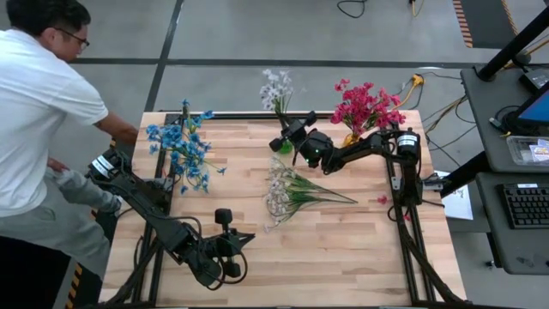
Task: Sort flowers into vase by color
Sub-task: Put the white flowers into the green vase
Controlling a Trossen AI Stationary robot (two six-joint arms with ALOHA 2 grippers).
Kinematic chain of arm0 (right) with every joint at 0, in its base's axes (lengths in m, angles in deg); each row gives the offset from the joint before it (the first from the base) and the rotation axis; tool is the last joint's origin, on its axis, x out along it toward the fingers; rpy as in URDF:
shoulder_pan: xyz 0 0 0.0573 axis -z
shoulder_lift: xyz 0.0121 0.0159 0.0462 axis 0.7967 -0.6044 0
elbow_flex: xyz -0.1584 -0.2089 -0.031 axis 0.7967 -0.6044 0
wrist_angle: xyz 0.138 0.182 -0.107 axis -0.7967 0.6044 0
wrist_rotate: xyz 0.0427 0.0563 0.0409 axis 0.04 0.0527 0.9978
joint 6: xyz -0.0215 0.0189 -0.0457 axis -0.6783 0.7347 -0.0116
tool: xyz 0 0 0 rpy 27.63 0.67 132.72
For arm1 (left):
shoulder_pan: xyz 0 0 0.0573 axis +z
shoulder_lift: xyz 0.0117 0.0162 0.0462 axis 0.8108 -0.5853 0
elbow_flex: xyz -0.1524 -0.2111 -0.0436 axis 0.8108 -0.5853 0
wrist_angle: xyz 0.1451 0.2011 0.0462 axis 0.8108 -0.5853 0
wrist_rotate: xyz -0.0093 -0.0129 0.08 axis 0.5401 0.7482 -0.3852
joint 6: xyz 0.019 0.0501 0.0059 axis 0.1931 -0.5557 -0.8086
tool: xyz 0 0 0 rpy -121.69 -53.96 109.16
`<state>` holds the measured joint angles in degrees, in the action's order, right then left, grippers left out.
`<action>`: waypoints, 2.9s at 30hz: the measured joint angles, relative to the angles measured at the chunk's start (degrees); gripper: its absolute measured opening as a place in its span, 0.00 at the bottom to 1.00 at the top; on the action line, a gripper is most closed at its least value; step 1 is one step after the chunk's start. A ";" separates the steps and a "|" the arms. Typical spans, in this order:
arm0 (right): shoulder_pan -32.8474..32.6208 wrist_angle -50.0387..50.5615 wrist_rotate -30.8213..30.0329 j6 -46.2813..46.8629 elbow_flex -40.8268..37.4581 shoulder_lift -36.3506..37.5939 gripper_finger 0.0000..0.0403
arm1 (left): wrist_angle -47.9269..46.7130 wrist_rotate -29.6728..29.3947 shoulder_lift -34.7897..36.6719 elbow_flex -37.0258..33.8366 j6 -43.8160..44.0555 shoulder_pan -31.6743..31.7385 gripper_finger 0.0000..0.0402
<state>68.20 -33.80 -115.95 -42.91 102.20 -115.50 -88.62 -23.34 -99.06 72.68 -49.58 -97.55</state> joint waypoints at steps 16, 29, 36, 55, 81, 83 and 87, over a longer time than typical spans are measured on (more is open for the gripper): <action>-0.75 2.59 -1.49 0.80 -0.02 0.24 0.31 | -0.02 0.00 0.00 0.00 0.01 0.00 0.00; -4.99 2.57 -10.41 -8.63 -0.02 0.39 0.56 | -0.04 0.00 0.00 0.00 0.00 0.00 0.00; -8.07 2.58 -14.08 -11.95 -0.02 0.39 0.63 | -0.04 0.00 0.00 0.00 -0.01 0.00 0.00; -27.45 5.61 -30.40 -14.02 -0.02 0.83 0.63 | -0.04 0.02 0.00 0.00 0.01 0.00 0.00; -31.56 102.61 16.69 34.36 -0.57 24.33 0.61 | 0.03 0.20 0.00 0.02 1.03 -0.03 0.00; -30.99 102.45 16.58 33.94 -1.05 23.51 0.61 | 0.02 0.20 0.00 0.01 1.04 -0.02 0.00; -29.07 101.51 16.76 32.93 -2.34 21.20 0.61 | 0.04 0.20 0.00 0.00 1.04 -0.02 0.00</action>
<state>39.13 67.72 -99.19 -9.98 99.86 -94.30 -88.58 -23.14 -99.06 72.68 -48.55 -97.57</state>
